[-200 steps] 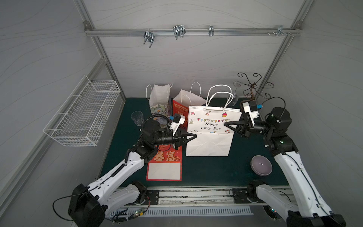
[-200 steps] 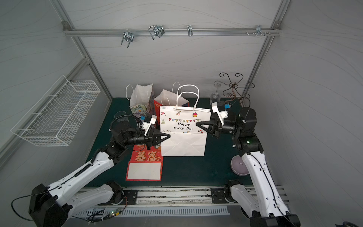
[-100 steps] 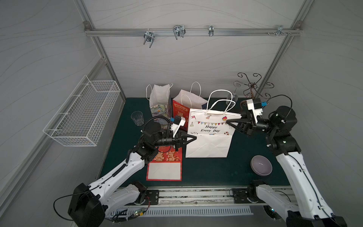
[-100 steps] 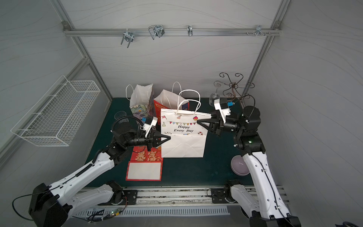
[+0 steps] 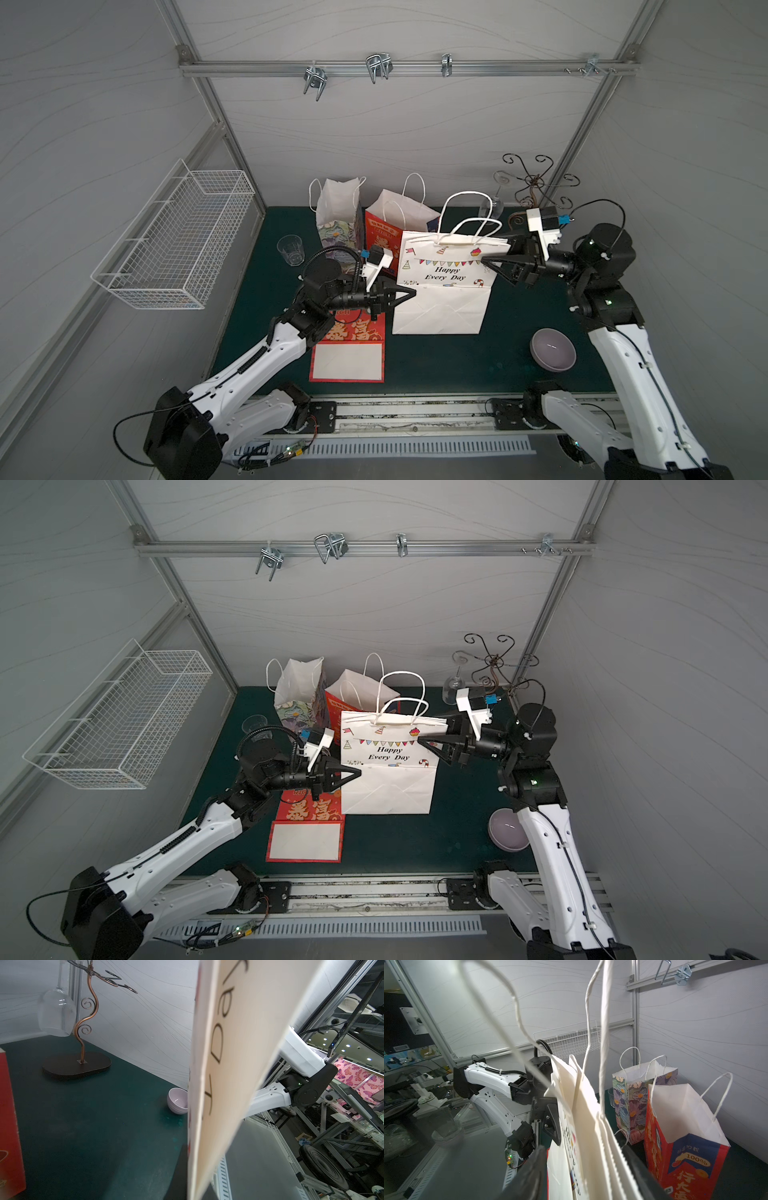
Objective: Put away the paper bag
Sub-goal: Press the paper bag at the center of the board.
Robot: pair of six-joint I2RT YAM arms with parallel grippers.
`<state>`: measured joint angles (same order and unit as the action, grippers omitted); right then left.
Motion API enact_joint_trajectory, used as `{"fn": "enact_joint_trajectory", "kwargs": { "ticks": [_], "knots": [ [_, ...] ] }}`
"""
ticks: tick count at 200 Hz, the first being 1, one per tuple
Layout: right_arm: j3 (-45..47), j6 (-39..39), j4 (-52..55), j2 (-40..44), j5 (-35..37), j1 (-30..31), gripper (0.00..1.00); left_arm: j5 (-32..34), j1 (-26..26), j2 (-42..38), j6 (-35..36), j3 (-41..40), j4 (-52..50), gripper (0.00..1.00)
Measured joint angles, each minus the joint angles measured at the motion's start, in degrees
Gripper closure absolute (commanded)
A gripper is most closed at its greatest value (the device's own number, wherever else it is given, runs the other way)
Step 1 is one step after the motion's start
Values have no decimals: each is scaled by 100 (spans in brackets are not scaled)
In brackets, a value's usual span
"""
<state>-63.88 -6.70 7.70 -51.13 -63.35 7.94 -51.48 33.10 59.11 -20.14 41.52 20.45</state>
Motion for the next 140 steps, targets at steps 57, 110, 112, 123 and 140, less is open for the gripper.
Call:
{"fn": "enact_joint_trajectory", "kwargs": {
  "ticks": [57, 110, 112, 123, 140],
  "knots": [
    [348, 870, 1545, 769, 651, -210, 1, 50, 7, -85, -118, 321, 299, 100],
    [549, 938, 2221, 396, -234, -28, 1, -50, 55, -83, -267, 669, 688, 100],
    [549, 942, 2238, 376, -247, -4, 1, -57, 59, -81, -275, 669, 704, 100],
    [549, 955, 2286, 291, -297, 103, 1, -98, 85, -66, -328, 671, 761, 100],
    [546, 944, 2284, 229, -361, 195, 5, -131, 142, -37, -404, 708, 807, 100]
  ]
}}
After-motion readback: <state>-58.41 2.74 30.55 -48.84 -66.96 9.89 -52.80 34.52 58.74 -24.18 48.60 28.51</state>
